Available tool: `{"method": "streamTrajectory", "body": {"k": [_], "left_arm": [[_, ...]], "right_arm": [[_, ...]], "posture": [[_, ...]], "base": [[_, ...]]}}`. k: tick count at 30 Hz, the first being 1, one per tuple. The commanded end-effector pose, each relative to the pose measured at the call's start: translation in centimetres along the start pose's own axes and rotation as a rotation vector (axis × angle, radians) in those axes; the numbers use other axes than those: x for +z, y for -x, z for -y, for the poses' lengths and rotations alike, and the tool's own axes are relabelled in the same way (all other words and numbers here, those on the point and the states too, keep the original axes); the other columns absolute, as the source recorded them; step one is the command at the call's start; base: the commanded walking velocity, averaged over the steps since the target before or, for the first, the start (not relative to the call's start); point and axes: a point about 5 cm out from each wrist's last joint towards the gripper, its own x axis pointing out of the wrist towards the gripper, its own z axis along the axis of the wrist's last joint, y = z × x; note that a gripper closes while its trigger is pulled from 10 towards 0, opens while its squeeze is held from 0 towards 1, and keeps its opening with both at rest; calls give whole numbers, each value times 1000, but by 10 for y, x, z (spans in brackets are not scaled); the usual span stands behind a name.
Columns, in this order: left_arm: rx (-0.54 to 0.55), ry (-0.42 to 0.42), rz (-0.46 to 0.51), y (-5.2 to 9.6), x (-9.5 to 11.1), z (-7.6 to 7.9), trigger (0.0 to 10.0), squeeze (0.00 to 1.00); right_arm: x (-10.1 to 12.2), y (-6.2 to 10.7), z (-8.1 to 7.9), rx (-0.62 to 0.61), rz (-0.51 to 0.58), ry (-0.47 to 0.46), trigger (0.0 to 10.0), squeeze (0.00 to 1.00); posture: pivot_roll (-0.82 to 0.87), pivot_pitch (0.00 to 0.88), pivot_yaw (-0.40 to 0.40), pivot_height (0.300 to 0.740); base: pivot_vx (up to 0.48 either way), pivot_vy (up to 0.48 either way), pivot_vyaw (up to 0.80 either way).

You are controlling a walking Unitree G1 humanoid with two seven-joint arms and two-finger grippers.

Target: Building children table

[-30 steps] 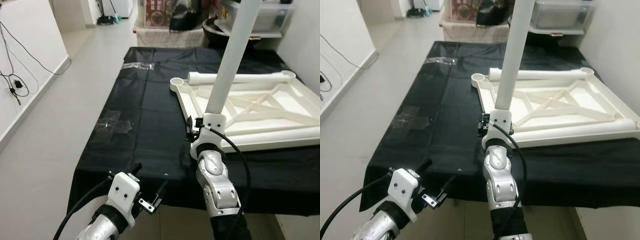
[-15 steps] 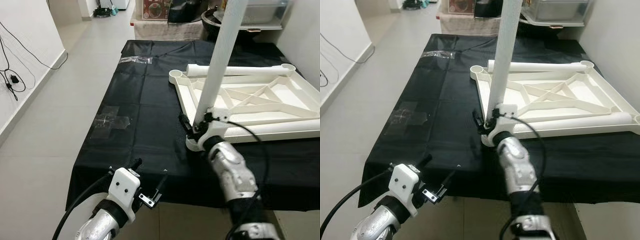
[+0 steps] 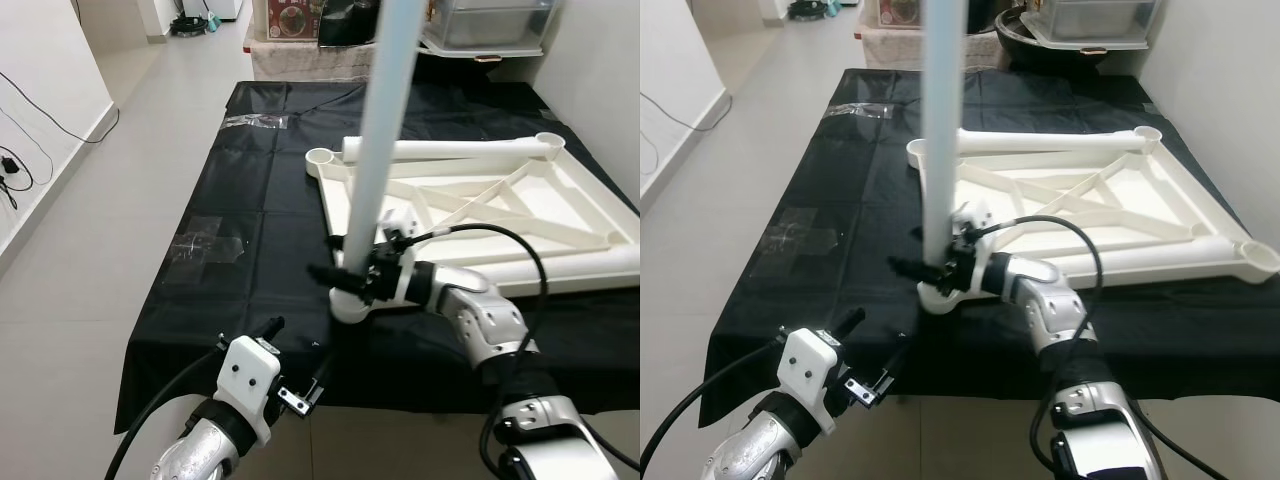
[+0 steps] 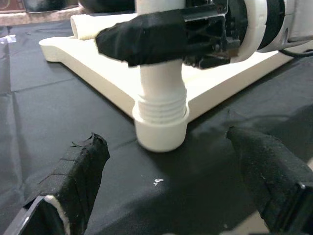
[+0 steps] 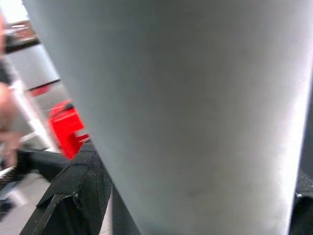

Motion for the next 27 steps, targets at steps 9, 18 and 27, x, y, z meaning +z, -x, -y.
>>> {"method": "streamTrajectory", "body": {"k": [9,18,27], "left_arm": [[-3,3,-20,3,-5,3,10000,0],[-5,4,-21,3,-6,3,10000,0],[-14,2,-24,1,-7,1,10000,0]], "right_arm": [[-7,-33,-6,106,-86,104,0,0],[-5,-33,3,-126,-2,127,0,0],[-13,0,30,-1125,92,26,0,0]], "posture": [[154,100,-25,740],[148,101,-23,740],[127,106,-10,740]], "base": [[0,0,0],[0,0,0],[0,0,0]]}}
